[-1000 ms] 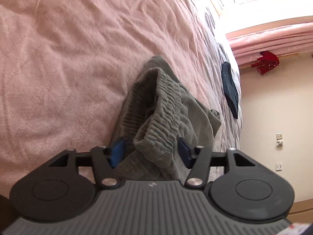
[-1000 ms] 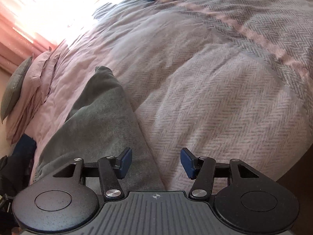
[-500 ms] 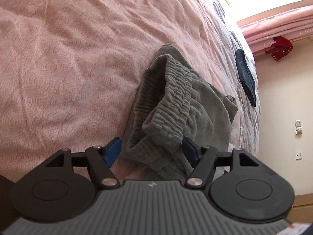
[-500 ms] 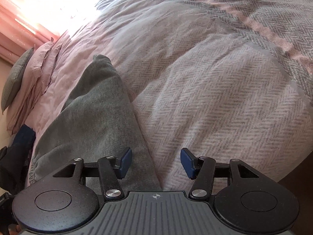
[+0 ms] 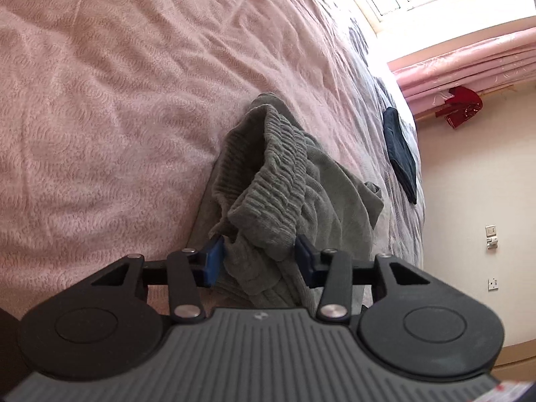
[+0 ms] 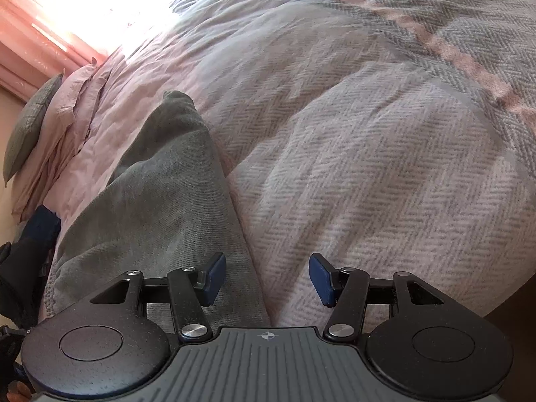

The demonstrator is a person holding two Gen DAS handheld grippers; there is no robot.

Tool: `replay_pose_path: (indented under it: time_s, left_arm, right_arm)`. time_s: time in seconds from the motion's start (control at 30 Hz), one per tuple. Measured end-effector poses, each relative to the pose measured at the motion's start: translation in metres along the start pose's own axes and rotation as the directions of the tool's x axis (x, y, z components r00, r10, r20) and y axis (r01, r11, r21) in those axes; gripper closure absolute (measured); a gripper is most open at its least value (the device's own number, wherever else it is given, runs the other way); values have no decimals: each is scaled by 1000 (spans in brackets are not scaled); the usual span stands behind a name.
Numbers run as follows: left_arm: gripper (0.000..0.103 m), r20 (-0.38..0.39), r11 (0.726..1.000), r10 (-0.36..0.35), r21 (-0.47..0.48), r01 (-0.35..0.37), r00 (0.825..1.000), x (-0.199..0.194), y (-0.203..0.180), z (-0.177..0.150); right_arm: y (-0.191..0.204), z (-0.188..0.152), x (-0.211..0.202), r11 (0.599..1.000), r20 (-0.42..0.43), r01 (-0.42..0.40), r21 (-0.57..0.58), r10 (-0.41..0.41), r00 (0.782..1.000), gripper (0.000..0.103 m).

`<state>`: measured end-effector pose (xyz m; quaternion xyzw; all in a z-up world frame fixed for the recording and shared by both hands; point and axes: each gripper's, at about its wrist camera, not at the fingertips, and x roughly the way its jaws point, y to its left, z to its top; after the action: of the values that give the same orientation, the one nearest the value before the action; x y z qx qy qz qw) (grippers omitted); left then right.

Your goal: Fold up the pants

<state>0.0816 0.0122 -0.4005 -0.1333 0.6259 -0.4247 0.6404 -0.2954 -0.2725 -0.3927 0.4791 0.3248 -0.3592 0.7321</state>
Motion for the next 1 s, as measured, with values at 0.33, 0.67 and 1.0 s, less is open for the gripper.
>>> replay_pose_path:
  time_s: [0.33, 0.67, 1.0]
  left_arm:
    - [68, 52, 999, -8, 38, 6, 999, 5, 1, -3]
    - [72, 199, 882, 158, 411, -229, 967, 18, -15, -26]
    - [69, 152, 890, 164, 403, -213, 975, 10, -22, -14]
  right_arm:
    - [7, -1, 8, 997, -17, 5, -79, -7, 1000, 51]
    - [20, -4, 18, 987, -25, 28, -160, -32, 999, 51]
    - [46, 4, 24, 926, -46, 115, -361, -141, 989, 51]
